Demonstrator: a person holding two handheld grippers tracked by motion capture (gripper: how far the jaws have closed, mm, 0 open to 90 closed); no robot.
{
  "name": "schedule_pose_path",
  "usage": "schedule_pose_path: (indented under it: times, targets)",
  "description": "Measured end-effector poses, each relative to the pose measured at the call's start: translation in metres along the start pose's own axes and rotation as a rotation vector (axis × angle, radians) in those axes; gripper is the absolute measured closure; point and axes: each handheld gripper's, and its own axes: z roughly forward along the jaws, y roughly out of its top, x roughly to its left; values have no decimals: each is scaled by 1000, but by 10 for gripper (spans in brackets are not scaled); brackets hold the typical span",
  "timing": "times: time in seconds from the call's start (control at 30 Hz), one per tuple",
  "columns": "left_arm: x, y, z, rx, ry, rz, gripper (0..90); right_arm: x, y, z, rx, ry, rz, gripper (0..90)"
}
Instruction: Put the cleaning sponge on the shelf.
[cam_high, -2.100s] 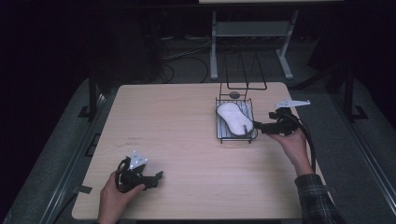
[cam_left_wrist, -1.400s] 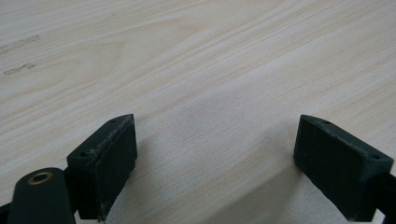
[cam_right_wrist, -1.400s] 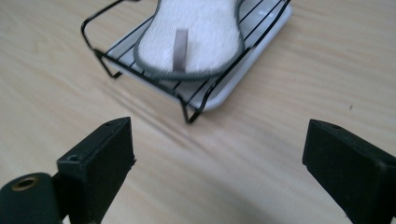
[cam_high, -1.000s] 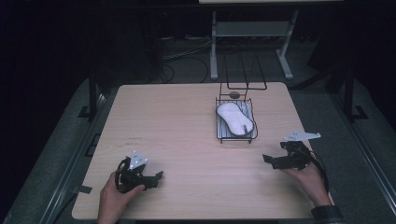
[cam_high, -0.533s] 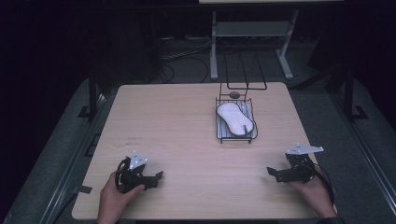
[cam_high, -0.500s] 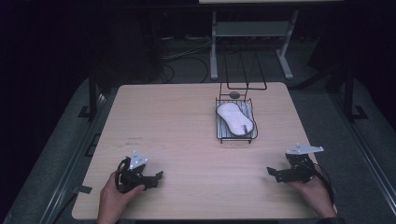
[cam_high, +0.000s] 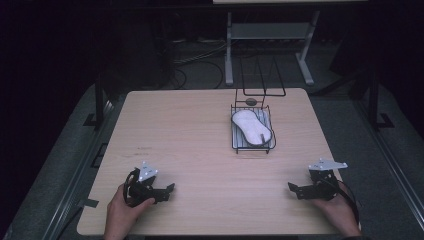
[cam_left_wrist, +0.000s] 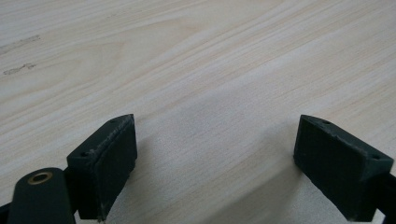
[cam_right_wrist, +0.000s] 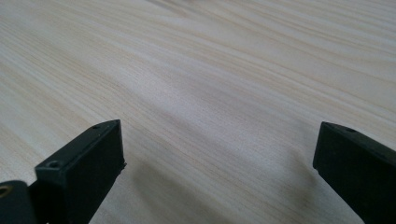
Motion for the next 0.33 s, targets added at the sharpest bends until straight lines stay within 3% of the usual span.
schedule_pose_path:
  times: [0.33]
  targets:
    - [0,0,0,0,0,0,126,0,-2,3,7,-18,-12,16]
